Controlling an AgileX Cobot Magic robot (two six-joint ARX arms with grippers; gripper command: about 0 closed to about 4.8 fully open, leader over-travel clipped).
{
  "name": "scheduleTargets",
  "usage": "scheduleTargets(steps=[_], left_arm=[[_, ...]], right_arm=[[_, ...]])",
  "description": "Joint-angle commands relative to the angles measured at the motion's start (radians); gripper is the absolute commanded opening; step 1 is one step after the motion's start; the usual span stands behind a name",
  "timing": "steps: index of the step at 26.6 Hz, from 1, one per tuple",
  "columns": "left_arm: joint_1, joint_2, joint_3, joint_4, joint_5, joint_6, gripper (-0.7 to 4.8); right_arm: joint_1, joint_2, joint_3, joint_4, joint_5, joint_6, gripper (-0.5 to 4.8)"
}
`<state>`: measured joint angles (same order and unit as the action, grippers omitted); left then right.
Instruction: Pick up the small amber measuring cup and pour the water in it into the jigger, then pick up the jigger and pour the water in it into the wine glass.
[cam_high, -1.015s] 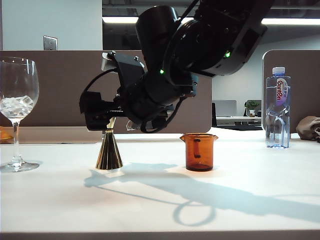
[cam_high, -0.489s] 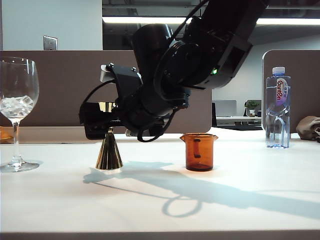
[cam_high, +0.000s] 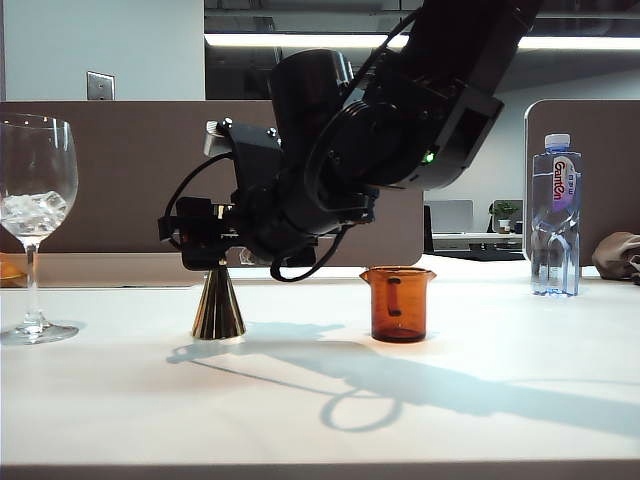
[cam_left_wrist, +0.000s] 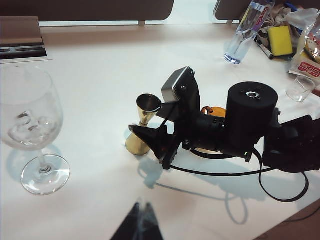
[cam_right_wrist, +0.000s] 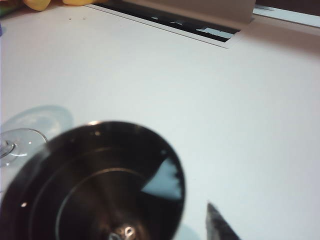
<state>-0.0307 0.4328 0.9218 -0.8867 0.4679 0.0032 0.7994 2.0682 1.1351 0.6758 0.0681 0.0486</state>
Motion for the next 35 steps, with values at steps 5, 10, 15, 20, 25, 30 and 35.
scheduleTargets(steps=[5, 10, 15, 20, 25, 30, 35], left_arm=[[0.0, 0.0, 0.003, 0.012, 0.003, 0.001, -0.02], [0.0, 0.0, 0.003, 0.012, 0.003, 0.001, -0.02], [0.0, 0.0, 0.003, 0.012, 0.003, 0.001, -0.02], [0.0, 0.0, 0.003, 0.012, 0.003, 0.001, -0.02], [0.0, 0.0, 0.003, 0.012, 0.003, 0.001, -0.02], [0.0, 0.0, 0.003, 0.012, 0.003, 0.001, -0.02], [0.0, 0.0, 0.003, 0.012, 0.003, 0.001, -0.02]], right_arm=[[0.002, -0.001, 0.005, 0.034, 0.0, 0.004, 3.22], [0.002, -0.001, 0.005, 0.033, 0.0, 0.004, 3.22], [0.003, 0.002, 0.005, 0.033, 0.0, 0.004, 3.21], [0.003, 0.002, 0.005, 0.033, 0.0, 0.004, 3.12], [0.003, 0.002, 0.005, 0.033, 0.0, 0.004, 2.41], [0.003, 0.002, 0.005, 0.033, 0.0, 0.004, 2.37], [0.003, 0.002, 0.005, 0.033, 0.0, 0.004, 2.36]])
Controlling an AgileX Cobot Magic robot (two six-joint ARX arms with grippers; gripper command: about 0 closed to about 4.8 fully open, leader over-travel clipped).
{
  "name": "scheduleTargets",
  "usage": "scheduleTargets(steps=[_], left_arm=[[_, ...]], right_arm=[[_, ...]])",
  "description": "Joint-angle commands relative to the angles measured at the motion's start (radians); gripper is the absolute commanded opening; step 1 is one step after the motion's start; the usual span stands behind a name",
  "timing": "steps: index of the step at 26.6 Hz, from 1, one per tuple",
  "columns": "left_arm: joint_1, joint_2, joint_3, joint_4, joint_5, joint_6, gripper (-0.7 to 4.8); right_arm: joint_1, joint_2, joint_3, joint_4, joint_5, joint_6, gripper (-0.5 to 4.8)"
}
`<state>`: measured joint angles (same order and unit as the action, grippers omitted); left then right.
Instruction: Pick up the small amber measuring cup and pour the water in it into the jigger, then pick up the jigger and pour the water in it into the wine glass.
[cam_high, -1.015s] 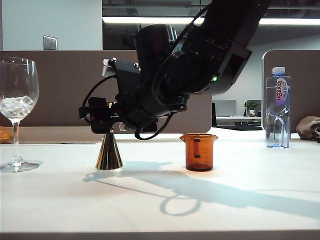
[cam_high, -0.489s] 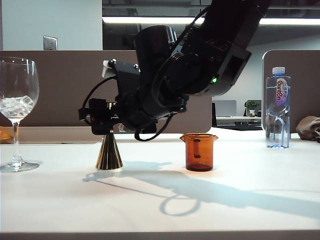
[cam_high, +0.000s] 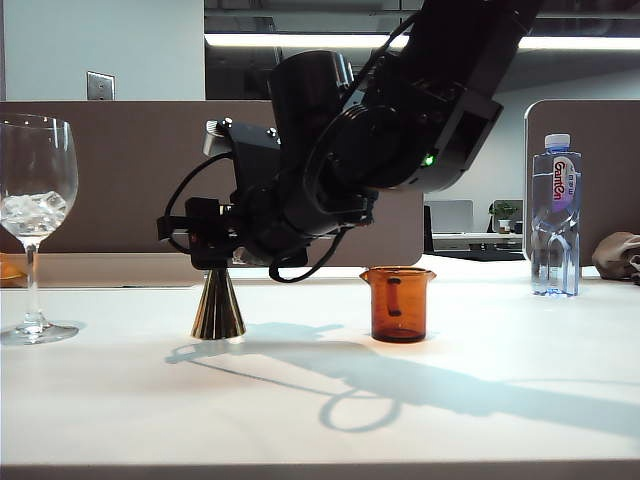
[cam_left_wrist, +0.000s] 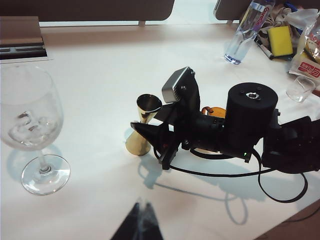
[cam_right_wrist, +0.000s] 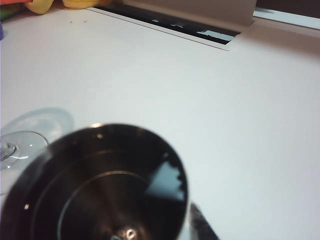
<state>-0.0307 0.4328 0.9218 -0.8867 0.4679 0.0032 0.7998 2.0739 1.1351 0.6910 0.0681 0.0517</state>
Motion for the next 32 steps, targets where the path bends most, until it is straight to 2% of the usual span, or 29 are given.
scheduleTargets(steps=[1, 2, 14, 16, 18, 30, 32], left_arm=[[0.0, 0.0, 0.003, 0.012, 0.003, 0.001, -0.02], [0.0, 0.0, 0.003, 0.012, 0.003, 0.001, -0.02], [0.0, 0.0, 0.003, 0.012, 0.003, 0.001, -0.02], [0.0, 0.0, 0.003, 0.012, 0.003, 0.001, -0.02], [0.0, 0.0, 0.003, 0.012, 0.003, 0.001, -0.02], [0.0, 0.0, 0.003, 0.012, 0.003, 0.001, -0.02], [0.0, 0.0, 0.003, 0.012, 0.003, 0.001, -0.02]], right_arm=[[0.003, -0.004, 0.005, 0.018, 0.0, 0.001, 2.25], [0.003, -0.004, 0.005, 0.018, 0.0, 0.001, 2.07], [0.007, -0.004, 0.005, 0.017, 0.0, 0.002, 2.05], [0.008, -0.004, 0.005, 0.018, 0.0, 0.003, 1.88], [0.008, -0.004, 0.005, 0.018, 0.0, 0.005, 1.44], [0.008, -0.004, 0.005, 0.018, 0.0, 0.005, 1.33], [0.008, -0.004, 0.005, 0.018, 0.0, 0.005, 1.1]])
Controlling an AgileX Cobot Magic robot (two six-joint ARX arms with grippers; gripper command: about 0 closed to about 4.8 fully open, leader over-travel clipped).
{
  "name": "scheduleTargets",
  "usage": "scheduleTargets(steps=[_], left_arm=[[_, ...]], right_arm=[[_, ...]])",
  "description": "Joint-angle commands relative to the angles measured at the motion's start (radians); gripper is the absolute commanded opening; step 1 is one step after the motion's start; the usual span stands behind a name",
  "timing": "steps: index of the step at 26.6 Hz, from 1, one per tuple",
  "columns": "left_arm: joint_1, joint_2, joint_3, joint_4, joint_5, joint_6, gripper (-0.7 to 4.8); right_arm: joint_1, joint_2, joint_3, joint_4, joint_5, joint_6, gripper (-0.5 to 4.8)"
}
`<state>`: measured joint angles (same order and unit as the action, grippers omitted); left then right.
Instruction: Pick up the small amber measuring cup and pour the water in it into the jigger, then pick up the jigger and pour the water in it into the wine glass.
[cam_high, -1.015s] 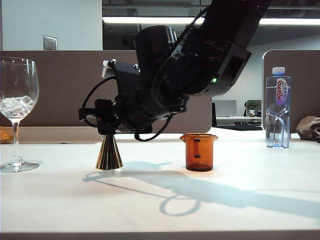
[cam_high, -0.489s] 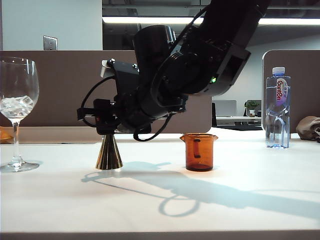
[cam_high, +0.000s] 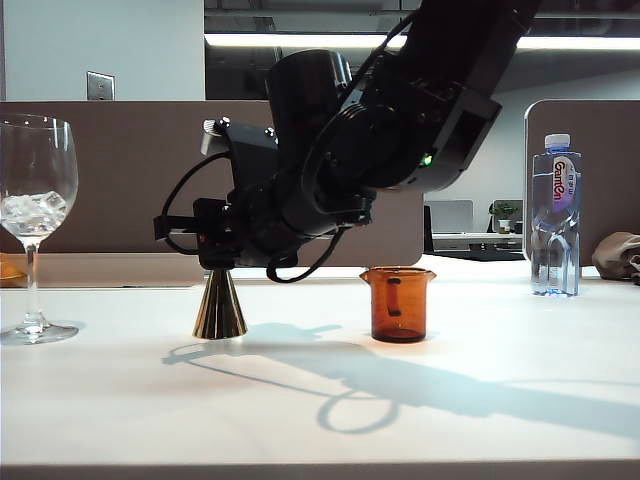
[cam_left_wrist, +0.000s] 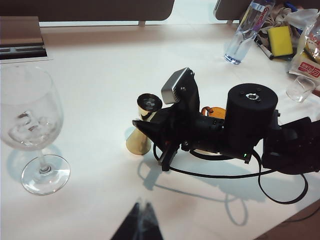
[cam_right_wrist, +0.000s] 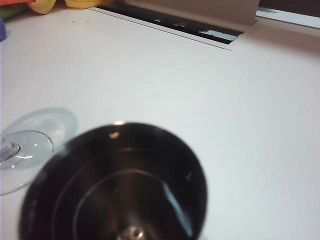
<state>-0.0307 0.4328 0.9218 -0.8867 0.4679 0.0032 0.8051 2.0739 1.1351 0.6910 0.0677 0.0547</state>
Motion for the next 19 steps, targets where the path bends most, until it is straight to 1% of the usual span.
scheduleTargets(steps=[1, 9, 12, 18, 19], left_arm=[[0.0, 0.0, 0.003, 0.012, 0.003, 0.001, -0.02], [0.0, 0.0, 0.003, 0.012, 0.003, 0.001, -0.02], [0.0, 0.0, 0.003, 0.012, 0.003, 0.001, -0.02], [0.0, 0.0, 0.003, 0.012, 0.003, 0.001, -0.02], [0.0, 0.0, 0.003, 0.012, 0.003, 0.001, -0.02]], right_arm=[[0.003, -0.004, 0.005, 0.018, 0.0, 0.002, 1.06], [0.003, -0.004, 0.005, 0.018, 0.0, 0.002, 1.01], [0.003, -0.004, 0.005, 0.018, 0.0, 0.002, 0.8], [0.003, -0.004, 0.005, 0.018, 0.0, 0.002, 0.79], [0.003, -0.004, 0.005, 0.018, 0.0, 0.002, 0.72]])
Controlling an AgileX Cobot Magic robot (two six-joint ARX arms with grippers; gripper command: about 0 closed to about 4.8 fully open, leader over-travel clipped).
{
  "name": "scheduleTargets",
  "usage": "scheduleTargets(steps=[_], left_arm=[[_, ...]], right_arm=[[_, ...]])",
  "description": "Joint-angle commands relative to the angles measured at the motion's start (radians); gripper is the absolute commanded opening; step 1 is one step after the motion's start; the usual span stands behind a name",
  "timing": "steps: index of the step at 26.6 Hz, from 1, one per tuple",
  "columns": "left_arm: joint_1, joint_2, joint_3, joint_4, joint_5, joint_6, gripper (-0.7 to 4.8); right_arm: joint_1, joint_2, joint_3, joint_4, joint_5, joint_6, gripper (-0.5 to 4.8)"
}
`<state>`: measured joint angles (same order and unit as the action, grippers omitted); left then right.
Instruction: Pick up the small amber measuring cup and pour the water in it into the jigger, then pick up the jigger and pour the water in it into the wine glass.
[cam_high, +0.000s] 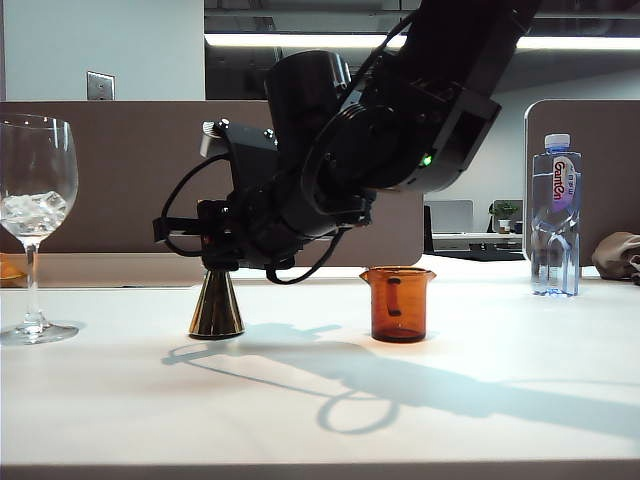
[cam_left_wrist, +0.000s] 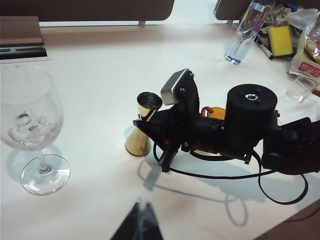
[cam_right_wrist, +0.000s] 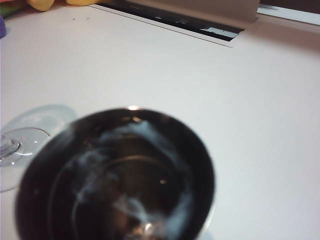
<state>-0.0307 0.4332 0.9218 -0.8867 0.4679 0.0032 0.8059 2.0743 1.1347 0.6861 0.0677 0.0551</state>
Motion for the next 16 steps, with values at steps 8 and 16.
scheduleTargets(steps=[8, 16], left_arm=[[0.0, 0.0, 0.003, 0.012, 0.003, 0.001, -0.02], [0.0, 0.0, 0.003, 0.012, 0.003, 0.001, -0.02]], right_arm=[[0.004, -0.005, 0.029, 0.009, 0.0, 0.001, 0.39], [0.012, -0.006, 0.098, -0.092, 0.001, -0.005, 0.16]])
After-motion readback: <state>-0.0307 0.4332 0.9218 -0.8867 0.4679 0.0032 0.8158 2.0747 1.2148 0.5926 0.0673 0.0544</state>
